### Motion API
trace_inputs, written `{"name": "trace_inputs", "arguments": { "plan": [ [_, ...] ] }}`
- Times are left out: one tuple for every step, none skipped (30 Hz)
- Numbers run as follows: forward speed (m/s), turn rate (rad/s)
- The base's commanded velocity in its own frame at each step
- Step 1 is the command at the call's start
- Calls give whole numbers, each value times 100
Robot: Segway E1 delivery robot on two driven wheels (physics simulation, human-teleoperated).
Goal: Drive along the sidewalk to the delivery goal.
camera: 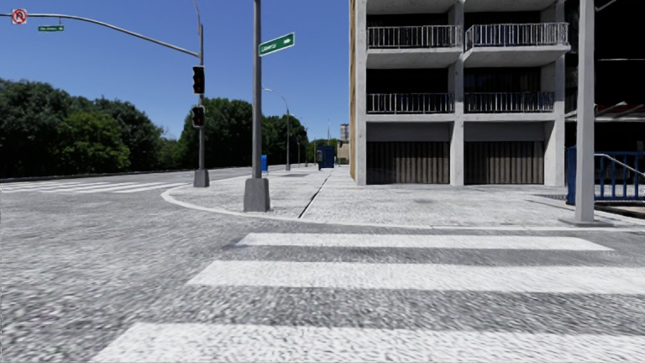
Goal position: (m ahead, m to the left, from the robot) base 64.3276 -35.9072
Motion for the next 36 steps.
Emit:
{"name": "trace_inputs", "arguments": {
  "plan": [
    [200, 0],
    [200, 0],
    [200, 0],
    [200, 0],
    [200, 0],
    [200, 0],
    [200, 0],
    [200, 0],
    [200, 0],
    [200, 0],
    [200, 0],
    [200, 0],
    [200, 0],
    [200, 0],
    [200, 0],
    [200, 0],
    [200, -42],
    [200, -65],
    [200, -84],
    [200, -89],
    [200, -89],
    [200, -88],
    [200, -7],
    [200, 0],
    [200, 0],
    [200, 0],
    [200, 0],
    [200, 0],
    [200, 0],
    [200, 0],
    [200, 0],
    [200, 0],
    [200, 0],
    [200, 0],
    [200, 0],
    [200, 0]
  ]
}}
